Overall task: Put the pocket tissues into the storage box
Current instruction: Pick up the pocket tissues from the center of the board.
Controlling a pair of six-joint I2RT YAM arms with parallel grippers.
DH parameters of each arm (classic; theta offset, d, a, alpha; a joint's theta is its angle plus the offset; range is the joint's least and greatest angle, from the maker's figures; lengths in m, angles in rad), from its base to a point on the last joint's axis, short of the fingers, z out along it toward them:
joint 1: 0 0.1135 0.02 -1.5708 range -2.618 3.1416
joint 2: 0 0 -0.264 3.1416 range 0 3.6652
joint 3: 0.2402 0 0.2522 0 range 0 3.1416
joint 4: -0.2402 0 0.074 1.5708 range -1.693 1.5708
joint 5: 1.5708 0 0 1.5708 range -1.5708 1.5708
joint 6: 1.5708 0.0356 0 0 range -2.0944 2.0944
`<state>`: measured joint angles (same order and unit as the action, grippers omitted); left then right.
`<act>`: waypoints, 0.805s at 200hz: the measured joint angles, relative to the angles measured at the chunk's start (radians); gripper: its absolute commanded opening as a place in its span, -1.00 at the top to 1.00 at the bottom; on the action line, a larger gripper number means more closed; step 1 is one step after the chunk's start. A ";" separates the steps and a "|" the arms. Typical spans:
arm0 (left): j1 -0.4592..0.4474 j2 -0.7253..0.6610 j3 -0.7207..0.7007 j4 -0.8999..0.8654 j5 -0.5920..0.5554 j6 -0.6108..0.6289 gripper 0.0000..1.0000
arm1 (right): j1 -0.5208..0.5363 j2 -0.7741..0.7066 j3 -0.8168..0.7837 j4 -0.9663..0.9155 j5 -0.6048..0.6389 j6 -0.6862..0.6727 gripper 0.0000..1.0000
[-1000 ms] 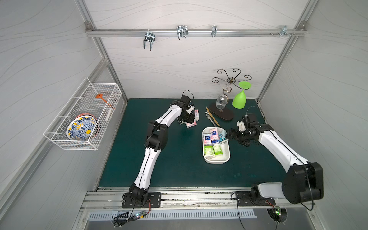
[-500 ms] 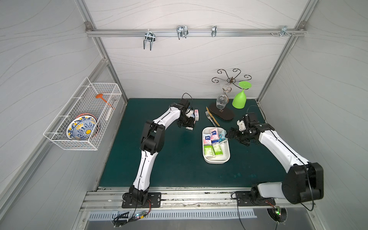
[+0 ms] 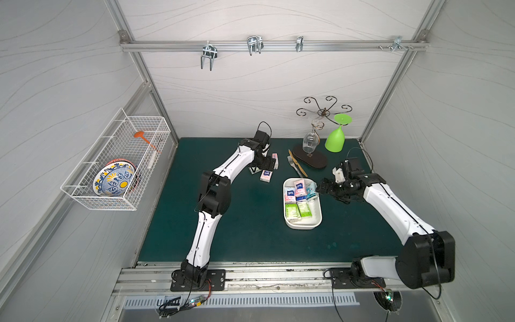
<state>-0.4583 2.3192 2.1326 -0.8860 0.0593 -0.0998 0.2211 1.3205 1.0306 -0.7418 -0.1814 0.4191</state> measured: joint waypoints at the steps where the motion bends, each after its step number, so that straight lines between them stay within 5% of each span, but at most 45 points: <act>1: 0.000 0.003 0.003 0.000 -0.001 0.000 -0.90 | 0.000 0.000 0.000 0.000 0.000 0.000 -0.90; 91: -0.047 0.140 0.078 -0.033 -0.071 -0.022 -0.69 | -0.011 0.000 -0.001 0.000 0.009 -0.014 -0.90; 123: -0.051 0.145 0.084 -0.031 -0.086 -0.049 -0.48 | -0.014 0.000 -0.002 0.000 0.009 -0.020 -0.90; 161: -0.051 0.177 0.097 -0.030 -0.104 -0.061 -0.51 | -0.020 0.000 -0.002 0.000 0.009 -0.025 -0.90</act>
<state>-0.5095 2.4962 2.2295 -0.9157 -0.0444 -0.1608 0.2012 1.3209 1.0290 -0.7418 -0.1726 0.3943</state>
